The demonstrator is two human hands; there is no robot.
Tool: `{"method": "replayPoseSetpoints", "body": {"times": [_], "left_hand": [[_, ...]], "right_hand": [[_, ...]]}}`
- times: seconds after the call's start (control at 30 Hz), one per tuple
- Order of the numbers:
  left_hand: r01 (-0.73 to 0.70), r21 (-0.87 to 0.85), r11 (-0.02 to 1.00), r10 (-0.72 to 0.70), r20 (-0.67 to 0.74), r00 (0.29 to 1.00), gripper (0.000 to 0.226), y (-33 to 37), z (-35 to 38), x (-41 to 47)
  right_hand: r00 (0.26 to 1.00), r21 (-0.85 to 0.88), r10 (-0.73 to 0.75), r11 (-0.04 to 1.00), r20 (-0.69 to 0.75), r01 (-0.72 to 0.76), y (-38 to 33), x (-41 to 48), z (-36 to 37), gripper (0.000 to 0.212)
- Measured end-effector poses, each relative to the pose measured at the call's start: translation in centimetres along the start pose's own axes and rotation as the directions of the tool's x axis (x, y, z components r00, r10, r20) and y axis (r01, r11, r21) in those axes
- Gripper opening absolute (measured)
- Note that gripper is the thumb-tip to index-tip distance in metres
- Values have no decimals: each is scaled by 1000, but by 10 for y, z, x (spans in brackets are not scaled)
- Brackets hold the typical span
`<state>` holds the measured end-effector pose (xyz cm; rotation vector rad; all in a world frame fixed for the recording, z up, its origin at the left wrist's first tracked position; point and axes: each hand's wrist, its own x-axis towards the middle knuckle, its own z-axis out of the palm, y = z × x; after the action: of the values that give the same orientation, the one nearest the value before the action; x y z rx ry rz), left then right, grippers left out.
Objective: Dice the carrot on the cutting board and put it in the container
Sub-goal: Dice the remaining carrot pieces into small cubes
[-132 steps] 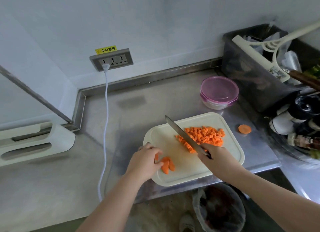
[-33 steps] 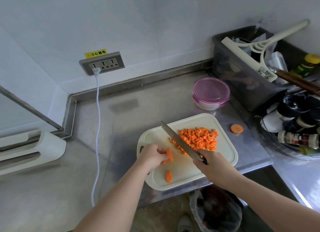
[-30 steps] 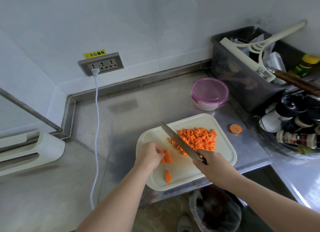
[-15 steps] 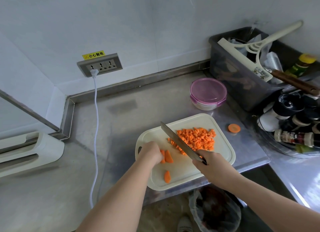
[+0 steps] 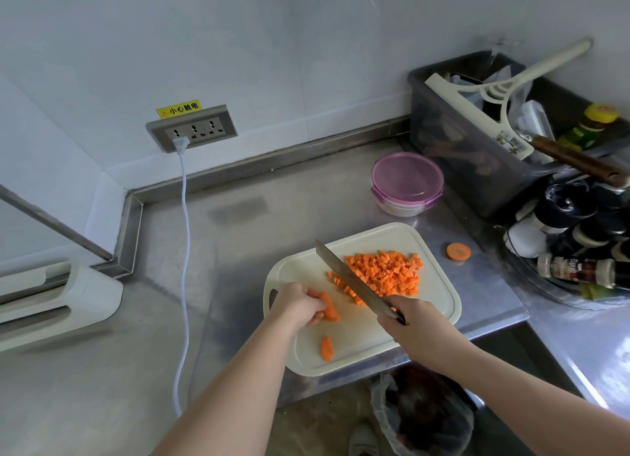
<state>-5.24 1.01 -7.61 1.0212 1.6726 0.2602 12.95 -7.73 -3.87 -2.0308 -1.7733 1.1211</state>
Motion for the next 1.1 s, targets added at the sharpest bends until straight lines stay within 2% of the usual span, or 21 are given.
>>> {"method": "replayPoseSetpoints", "body": {"times": [0.13,0.2,0.27,0.4,0.47,0.53,0.67,0.73,0.77,0.83,0.87,0.9,0.97,1.03,1.1], "left_hand": [[-125,234,964,144,-68,987,14,-6,4,-5],[-165,339,926,214,-113,970,18,-6,0,-9],[-189,453,872,253,-85,964,17,-6,-6,-15],[-179,722,669,139,114,984,22,-10,0,-31],[-141,812,567,77,118,990,28,-16,10,-32],[-99,851,516,74,71,995,26,-23,18,-31],[-123,795,594,135,52,990,17,-29,22,-33],[-177,709,682,189,63,980,8,-26,16,-34],[-191,607,771,206,46,978,8,-24,11,-33],[-151,267,952,157,-1,988,14,-18,3,-28],[-113,80,990,114,-10,993,13,-15,1,-25],[-74,-68,995,74,-4,997,9,-13,1,-21],[-21,-202,979,26,24,999,6,-8,3,-15],[-5,-200,980,9,20,1000,13,-7,5,-12],[-31,-113,993,27,-40,999,11,-8,7,-9]], "right_hand": [[1000,-6,-1,1000,14,1,-3,0,-1,28],[1000,-8,0,1000,17,0,-3,-1,-2,29],[1000,-7,-2,1000,23,2,-3,-1,-2,29],[1000,-13,-3,1000,25,4,-4,0,-1,29],[1000,-14,-6,1000,21,6,-5,1,0,30],[1000,-1,-6,1000,19,6,-6,1,0,30],[1000,20,-5,1000,13,4,-6,1,0,30],[1000,32,5,999,18,-5,-6,1,-1,29],[1000,41,11,999,22,-12,-6,0,-1,29],[999,63,24,998,27,-26,-5,0,0,28],[999,75,30,997,26,-32,-5,0,0,28],[999,83,36,996,26,-38,-5,-1,1,29],[999,82,40,996,34,-43,-5,-2,5,28],[998,87,39,995,51,-44,-6,-2,9,23],[997,95,45,994,70,-51,-5,0,14,12]]}}
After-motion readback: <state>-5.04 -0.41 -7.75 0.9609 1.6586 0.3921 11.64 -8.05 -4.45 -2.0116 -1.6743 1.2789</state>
